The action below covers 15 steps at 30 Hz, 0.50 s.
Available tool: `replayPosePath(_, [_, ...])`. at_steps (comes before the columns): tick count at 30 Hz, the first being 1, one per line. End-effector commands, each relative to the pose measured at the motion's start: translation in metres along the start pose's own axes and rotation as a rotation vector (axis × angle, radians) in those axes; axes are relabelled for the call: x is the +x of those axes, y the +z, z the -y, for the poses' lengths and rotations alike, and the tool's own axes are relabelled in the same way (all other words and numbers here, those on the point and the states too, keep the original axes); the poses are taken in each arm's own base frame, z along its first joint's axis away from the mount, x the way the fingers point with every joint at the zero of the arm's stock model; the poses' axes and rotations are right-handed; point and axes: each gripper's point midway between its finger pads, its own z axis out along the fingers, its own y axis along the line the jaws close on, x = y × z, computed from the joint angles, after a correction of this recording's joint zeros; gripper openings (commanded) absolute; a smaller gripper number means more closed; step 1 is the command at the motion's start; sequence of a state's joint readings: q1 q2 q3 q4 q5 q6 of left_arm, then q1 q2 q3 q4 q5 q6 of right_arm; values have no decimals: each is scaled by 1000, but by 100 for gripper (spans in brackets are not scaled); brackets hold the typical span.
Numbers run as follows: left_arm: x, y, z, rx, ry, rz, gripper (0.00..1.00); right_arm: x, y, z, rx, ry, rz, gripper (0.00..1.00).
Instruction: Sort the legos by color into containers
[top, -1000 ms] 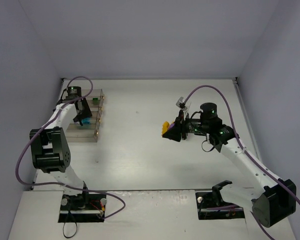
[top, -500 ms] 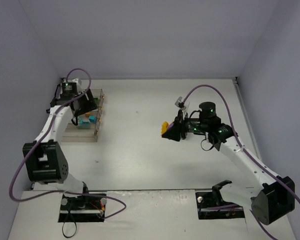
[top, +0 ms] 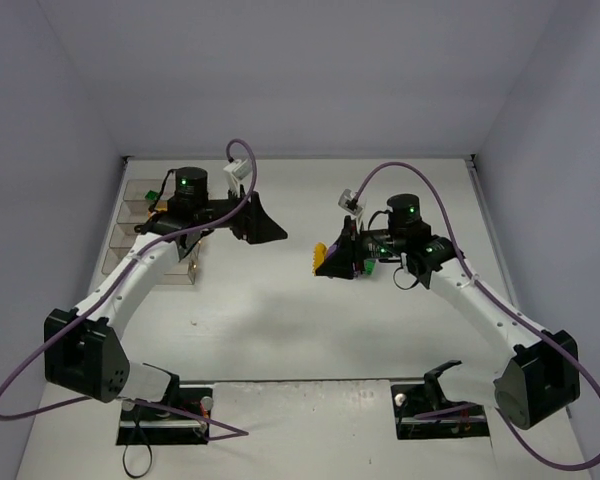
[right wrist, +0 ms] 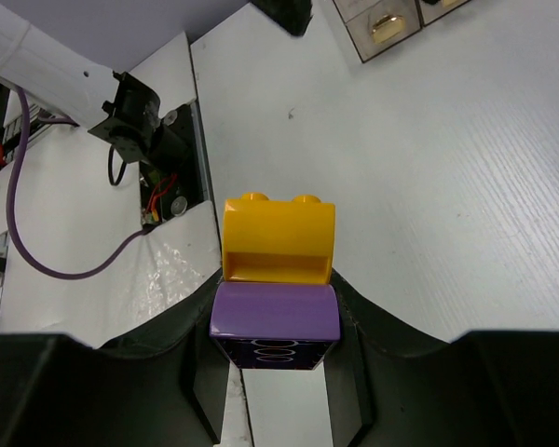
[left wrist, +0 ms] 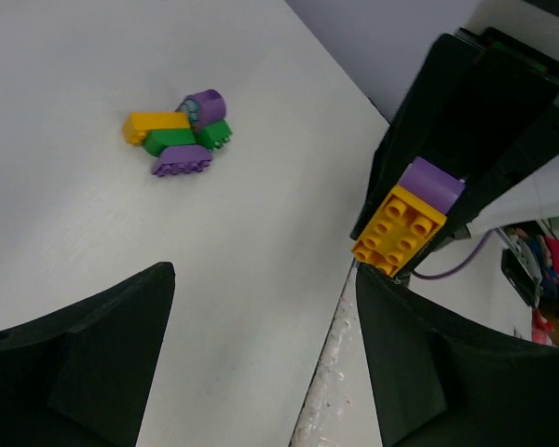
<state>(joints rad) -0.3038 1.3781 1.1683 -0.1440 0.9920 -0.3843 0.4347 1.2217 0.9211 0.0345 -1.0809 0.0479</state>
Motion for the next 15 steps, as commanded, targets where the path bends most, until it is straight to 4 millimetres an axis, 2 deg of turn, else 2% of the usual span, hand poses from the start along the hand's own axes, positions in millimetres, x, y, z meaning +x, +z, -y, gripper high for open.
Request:
replayPosePath(1, [-17, 0, 48, 195, 182, 23, 72, -29, 2, -18, -82, -109, 47, 1])
replayPosePath(8, [-8, 12, 77, 311, 219, -29, 72, -26, 6, -19, -98, -100, 36, 1])
replayPosePath(15, [4, 20, 90, 366, 244, -64, 72, -27, 7, -20, -109, -98, 35, 1])
